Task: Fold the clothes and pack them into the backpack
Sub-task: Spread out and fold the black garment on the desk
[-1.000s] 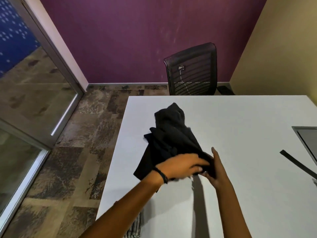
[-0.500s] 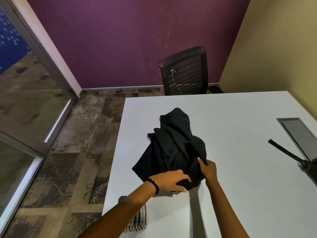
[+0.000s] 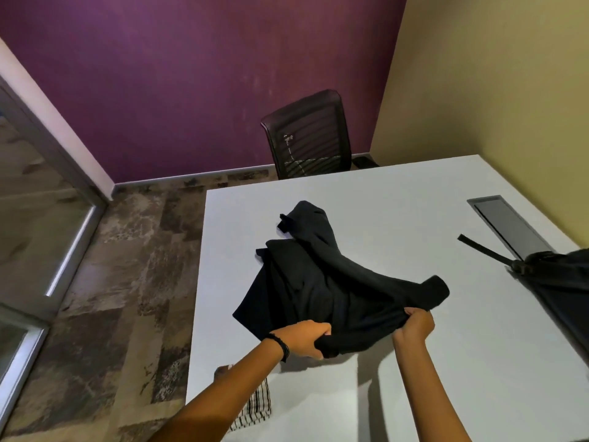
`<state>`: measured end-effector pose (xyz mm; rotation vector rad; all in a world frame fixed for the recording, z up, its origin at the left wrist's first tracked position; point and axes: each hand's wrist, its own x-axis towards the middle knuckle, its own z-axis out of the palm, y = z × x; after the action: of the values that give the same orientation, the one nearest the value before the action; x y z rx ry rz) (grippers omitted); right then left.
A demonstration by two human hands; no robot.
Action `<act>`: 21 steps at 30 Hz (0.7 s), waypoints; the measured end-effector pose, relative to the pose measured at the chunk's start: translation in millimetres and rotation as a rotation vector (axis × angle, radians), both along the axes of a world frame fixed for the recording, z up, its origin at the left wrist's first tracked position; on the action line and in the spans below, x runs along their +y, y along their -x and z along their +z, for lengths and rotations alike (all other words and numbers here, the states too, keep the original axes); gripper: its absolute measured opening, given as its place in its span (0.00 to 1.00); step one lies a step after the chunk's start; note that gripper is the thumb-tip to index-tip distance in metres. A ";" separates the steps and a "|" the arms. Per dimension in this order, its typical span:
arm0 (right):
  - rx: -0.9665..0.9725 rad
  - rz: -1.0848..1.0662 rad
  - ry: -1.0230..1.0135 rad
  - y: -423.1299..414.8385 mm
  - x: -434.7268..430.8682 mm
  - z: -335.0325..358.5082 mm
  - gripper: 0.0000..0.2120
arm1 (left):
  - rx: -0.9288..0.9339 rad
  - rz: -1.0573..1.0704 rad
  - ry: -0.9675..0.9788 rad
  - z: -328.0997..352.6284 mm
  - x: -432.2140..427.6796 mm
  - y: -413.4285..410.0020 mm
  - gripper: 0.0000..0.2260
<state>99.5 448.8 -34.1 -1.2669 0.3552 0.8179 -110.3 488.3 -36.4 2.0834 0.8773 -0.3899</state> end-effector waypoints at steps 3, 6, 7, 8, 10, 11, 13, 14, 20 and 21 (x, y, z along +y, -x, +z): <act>0.011 -0.152 0.035 -5.6 -15.8 -8.6 0.19 | 0.063 -0.040 -0.049 -10.1 -6.2 7.4 0.11; -0.063 -0.259 0.047 -8.9 -25.2 -13.2 0.22 | 0.128 -0.132 -0.262 -16.4 -10.2 12.0 0.20; -0.088 -0.284 0.057 -9.6 -27.6 -12.4 0.22 | 0.136 -0.150 -0.355 -17.8 -9.7 13.0 0.22; -0.108 -0.307 0.063 -10.5 -29.4 -10.1 0.21 | 0.144 -0.152 -0.446 -16.8 -7.7 14.1 0.23; -0.143 -0.344 0.058 -16.0 -29.6 -5.5 0.21 | 0.127 -0.164 -0.618 -13.1 0.5 20.4 0.20; -0.158 -0.357 0.047 -19.2 -28.0 -2.6 0.21 | 0.109 -0.170 -0.716 -11.2 6.6 25.5 0.16; -0.177 -0.365 0.014 -25.3 -21.9 5.0 0.23 | 0.095 -0.154 -0.854 -4.7 20.1 36.3 0.12; -0.182 -0.362 0.001 -27.8 -17.3 9.6 0.24 | 0.084 -0.123 -0.903 -1.4 27.6 40.9 0.14; -0.130 -0.204 -0.179 -42.7 37.8 65.7 0.18 | -0.073 0.206 -0.984 44.1 93.5 56.2 0.07; -0.145 -0.156 -0.221 -42.6 50.5 79.3 0.19 | -0.062 0.269 -1.004 56.3 106.3 57.1 0.05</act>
<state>142.1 499.3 45.2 -1.0704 0.2362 0.6106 -167.4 594.5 19.9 2.7673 1.4900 0.3485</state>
